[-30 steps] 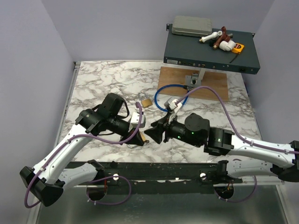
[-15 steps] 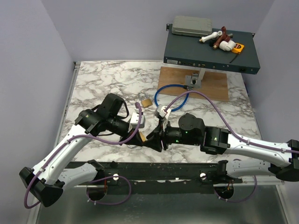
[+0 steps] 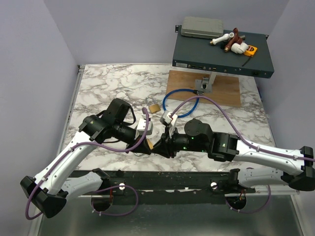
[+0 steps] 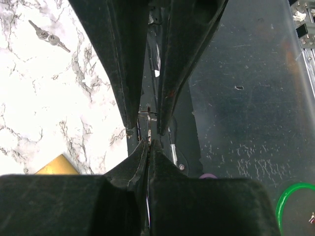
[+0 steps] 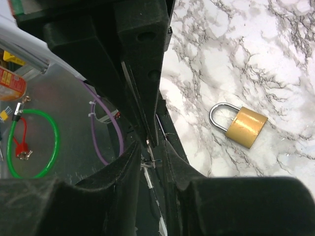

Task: Unlock with the key
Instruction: Pick up the key from the center of the board.

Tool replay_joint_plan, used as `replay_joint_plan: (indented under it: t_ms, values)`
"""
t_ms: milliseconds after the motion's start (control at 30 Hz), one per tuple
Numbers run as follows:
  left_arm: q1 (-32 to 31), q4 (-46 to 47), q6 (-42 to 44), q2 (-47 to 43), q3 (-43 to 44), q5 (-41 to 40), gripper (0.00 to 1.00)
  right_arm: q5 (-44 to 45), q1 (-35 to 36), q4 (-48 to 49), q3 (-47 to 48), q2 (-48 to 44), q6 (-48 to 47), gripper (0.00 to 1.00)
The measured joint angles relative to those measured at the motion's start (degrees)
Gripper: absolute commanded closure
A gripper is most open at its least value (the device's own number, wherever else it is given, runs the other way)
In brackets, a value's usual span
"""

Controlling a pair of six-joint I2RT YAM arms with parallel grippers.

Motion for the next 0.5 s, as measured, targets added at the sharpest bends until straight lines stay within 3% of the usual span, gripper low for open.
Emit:
replay_joint_plan:
  t_ms: [67, 133, 400, 500]
  values:
    - [0.0, 0.0, 0.0, 0.0, 0.0, 0.1, 1.00, -0.1, -0.1, -0.2, 0.0, 0.5, 0.0, 0.79]
    - [0.0, 0.0, 0.0, 0.0, 0.0, 0.2, 1.00, -0.2, -0.1, -0.5, 0.0, 0.8, -0.1, 0.98]
    - [0.0, 0.1, -0.2, 0.0, 0.0, 0.6, 0.97, -0.5, -0.5, -0.9, 0.0, 0.4, -0.5, 0.99]
    - [-0.1, 1.3, -0.6, 0.0, 0.0, 0.7, 0.20, -0.4, -0.5, -1.2, -0.1, -0.5, -0.3, 0.99]
